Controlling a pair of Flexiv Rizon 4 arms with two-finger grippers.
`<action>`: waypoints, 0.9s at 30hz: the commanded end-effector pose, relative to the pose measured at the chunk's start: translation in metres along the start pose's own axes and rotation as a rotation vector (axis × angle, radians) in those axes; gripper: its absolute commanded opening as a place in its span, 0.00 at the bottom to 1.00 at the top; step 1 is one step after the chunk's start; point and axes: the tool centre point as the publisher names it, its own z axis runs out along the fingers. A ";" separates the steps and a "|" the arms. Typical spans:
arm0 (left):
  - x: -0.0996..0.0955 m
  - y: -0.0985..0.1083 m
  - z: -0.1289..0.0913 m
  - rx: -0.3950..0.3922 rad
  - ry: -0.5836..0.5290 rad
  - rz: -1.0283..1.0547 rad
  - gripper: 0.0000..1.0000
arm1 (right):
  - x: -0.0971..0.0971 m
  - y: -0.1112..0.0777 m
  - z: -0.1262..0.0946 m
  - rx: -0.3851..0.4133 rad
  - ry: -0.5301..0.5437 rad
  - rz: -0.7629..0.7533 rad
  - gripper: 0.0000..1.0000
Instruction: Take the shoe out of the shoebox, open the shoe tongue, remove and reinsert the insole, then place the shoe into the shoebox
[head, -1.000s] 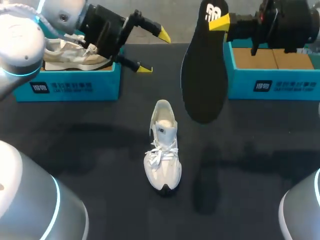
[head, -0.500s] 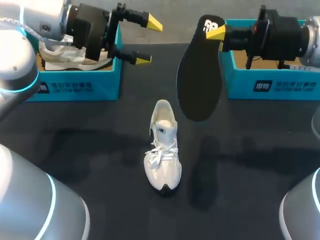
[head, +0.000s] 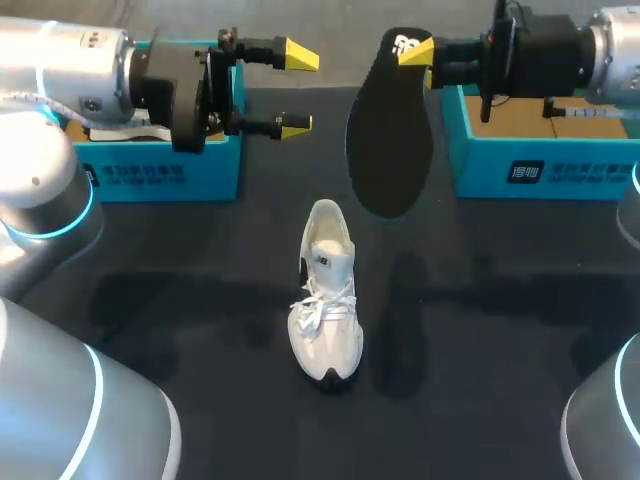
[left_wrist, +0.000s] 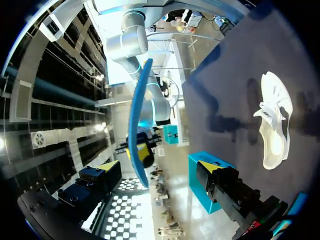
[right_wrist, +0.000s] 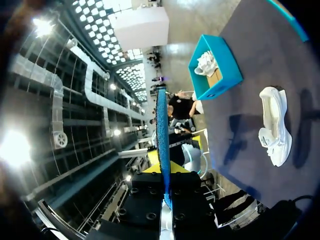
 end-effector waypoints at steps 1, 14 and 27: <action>0.000 -0.011 0.004 -0.004 -0.059 0.014 1.00 | -0.003 0.021 0.018 0.028 -0.025 0.013 0.00; -0.005 -0.018 0.026 0.039 -0.082 0.030 1.00 | -0.017 0.037 0.049 0.037 -0.039 0.054 0.00; -0.002 -0.021 0.027 0.037 -0.081 0.034 1.00 | -0.025 0.041 0.051 0.045 -0.045 0.086 0.00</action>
